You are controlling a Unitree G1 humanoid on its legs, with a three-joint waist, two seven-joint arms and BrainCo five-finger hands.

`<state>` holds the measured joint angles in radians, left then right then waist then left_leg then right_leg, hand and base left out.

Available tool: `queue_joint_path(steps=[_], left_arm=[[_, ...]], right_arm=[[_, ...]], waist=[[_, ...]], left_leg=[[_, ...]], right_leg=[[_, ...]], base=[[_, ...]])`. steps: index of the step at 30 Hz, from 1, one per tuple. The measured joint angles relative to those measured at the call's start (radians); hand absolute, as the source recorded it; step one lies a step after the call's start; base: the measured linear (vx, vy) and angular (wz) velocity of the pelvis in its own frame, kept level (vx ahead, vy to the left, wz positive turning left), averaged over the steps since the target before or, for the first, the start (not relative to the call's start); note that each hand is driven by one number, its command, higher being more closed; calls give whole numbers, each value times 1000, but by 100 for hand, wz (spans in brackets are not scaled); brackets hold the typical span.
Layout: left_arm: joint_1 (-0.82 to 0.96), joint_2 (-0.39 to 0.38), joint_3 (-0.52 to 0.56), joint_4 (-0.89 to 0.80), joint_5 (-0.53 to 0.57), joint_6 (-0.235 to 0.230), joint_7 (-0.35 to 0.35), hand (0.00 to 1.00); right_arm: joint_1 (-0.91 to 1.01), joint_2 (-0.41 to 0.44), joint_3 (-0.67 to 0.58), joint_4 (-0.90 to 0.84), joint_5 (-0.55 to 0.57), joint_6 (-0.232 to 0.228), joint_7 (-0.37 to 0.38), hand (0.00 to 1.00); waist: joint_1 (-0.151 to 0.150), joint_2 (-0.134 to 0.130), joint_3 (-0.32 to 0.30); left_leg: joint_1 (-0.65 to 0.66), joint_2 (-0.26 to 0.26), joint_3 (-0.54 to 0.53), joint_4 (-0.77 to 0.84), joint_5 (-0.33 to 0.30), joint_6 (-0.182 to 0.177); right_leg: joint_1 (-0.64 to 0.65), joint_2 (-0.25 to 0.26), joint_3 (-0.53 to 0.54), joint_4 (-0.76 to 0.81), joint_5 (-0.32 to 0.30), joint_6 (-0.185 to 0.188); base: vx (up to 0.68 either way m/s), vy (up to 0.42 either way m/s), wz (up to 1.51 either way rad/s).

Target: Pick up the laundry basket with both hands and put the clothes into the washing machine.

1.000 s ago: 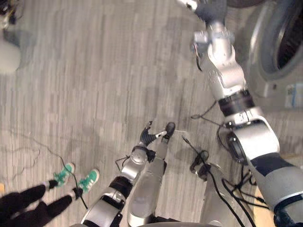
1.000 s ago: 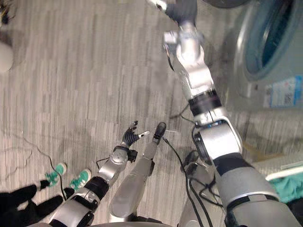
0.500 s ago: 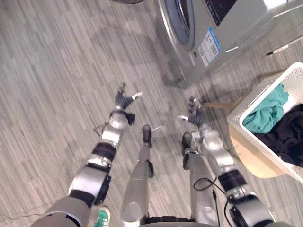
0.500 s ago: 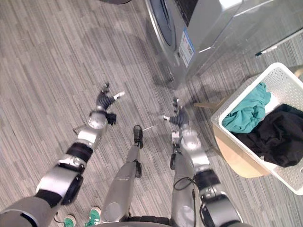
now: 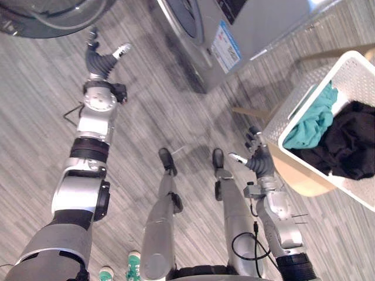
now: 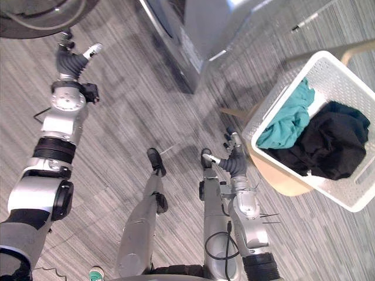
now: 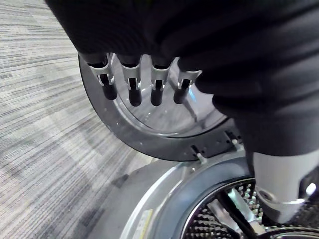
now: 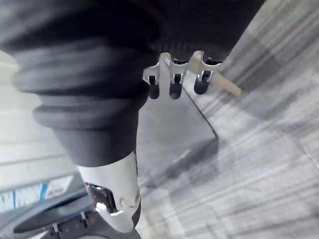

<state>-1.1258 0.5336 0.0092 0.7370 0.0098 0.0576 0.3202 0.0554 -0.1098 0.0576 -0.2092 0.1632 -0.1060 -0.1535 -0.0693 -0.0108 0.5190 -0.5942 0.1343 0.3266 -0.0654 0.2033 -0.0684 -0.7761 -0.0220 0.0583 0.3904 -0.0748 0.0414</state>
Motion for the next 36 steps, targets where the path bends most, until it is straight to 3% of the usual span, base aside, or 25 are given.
queue_joint_path(steps=[10,17,23,27,29,32,36], left_arm=[[-38,27,46,-1,119,26,49,0],[-33,79,169,-6,120,85,100,0],[30,144,248,-29,119,86,103,0],[76,144,247,-32,118,83,98,0],[147,126,248,-40,115,73,93,0],[354,19,240,-188,79,48,69,0],[755,-196,167,-394,38,-8,19,0]], right_arm=[[43,-7,-38,-52,-16,-46,-27,0],[109,-12,-53,-116,-15,-51,-26,0],[133,-34,-61,-133,-7,-76,-20,0],[130,-45,-62,-133,-7,-76,-19,0],[128,-46,-64,-133,-8,-72,-20,0],[128,-43,-70,-134,-10,-57,-23,0],[128,-14,-73,-134,-27,-27,-25,0]], waist=[[3,-5,-2],[16,-5,-2],[30,-24,-14],[32,-31,-18],[31,-44,-26],[31,-46,-30],[39,-48,-141]], left_leg=[[-38,9,-10,13,1,1],[-37,15,-20,31,1,1],[-15,23,-35,41,1,1],[6,18,-53,43,2,2],[36,7,-56,44,1,2],[114,-1,-77,45,-2,5],[181,-4,-69,61,-37,14]], right_leg=[[1,2,-25,-39,23,-2],[17,2,-42,-39,23,-2],[55,4,-71,-39,22,-3],[87,-4,-89,-37,19,-4],[110,-15,-90,-17,-1,-6],[192,-28,-114,-1,-24,-12],[259,-31,-115,7,-52,-12]], base=[[10,2,5],[11,-6,3],[18,-27,10],[3,5,15],[15,-5,21],[19,-20,26],[40,-39,1]])
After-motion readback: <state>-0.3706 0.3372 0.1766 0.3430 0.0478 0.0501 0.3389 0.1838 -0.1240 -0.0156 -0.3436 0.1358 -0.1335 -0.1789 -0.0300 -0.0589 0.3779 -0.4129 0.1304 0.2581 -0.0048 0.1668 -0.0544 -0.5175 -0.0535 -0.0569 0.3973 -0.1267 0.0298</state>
